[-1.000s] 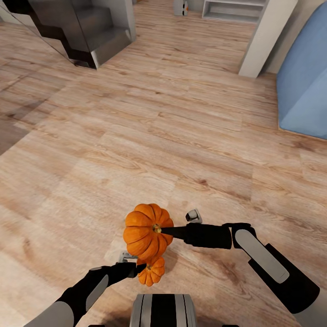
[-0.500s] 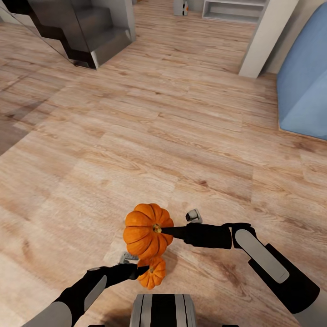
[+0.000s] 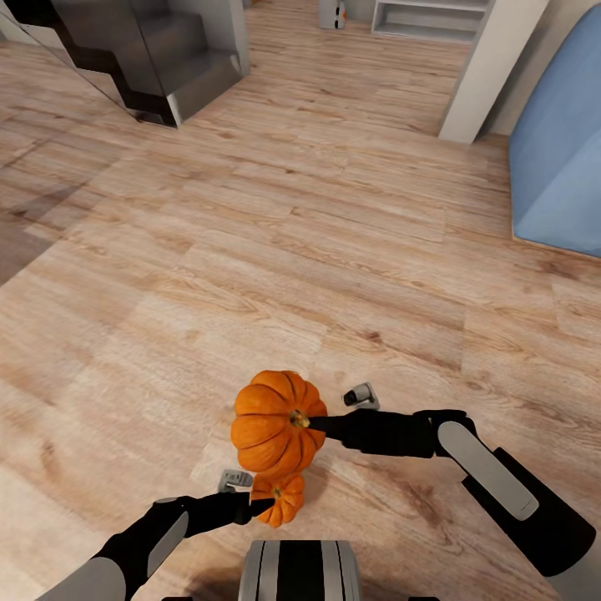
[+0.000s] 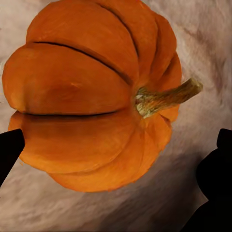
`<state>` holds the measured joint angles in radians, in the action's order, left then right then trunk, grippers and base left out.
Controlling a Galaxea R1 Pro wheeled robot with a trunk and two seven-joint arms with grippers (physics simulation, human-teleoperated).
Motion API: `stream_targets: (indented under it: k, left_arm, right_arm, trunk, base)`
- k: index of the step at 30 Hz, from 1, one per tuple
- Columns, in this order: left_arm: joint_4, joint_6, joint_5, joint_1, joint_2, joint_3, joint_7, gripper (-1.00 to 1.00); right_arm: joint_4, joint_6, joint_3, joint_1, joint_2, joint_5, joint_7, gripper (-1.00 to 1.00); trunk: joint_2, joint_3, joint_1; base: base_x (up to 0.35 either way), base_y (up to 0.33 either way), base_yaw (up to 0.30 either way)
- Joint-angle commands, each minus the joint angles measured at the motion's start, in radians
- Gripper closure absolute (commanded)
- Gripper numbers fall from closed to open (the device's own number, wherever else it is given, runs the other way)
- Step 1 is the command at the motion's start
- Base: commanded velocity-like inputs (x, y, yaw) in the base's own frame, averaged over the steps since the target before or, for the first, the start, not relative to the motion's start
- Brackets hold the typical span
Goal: Place each of the two pumpkins and all three candles from the living room inside a cabinet in the living room (use any cabinet), then make sure every cabinet is closed, and position the cauldron so it is next to a table in the living room.
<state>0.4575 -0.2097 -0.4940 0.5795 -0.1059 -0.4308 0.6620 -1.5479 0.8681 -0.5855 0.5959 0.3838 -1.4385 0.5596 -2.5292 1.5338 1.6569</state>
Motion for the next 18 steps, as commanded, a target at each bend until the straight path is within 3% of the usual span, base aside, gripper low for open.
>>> stream_targets:
  k: [1,15,18]
  left_arm:
    - [0.001,-0.009,-0.011,0.000,-0.001,-0.004,0.000,-1.00]
    - [0.001,-0.010,-0.018,0.000,-0.006,0.003,-0.004,-1.00]
    - [0.001,-0.010,-0.019,0.000,-0.011,0.003,-0.004,-1.00]
  right_arm:
    - [0.000,0.002,-0.001,0.001,0.005,-0.003,0.009,1.00]
    - [0.000,0.002,-0.001,0.001,0.013,-0.002,0.031,1.00]
    - [0.000,0.002,-0.001,0.001,0.013,-0.002,0.031,1.00]
  trunk:
    - [0.000,0.001,0.000]
    - [0.000,0.001,0.000]
    - [-0.001,0.012,0.001]
  base:
    - [0.000,0.000,0.000]
    - [0.000,0.000,0.000]
    - [0.000,0.000,0.000]
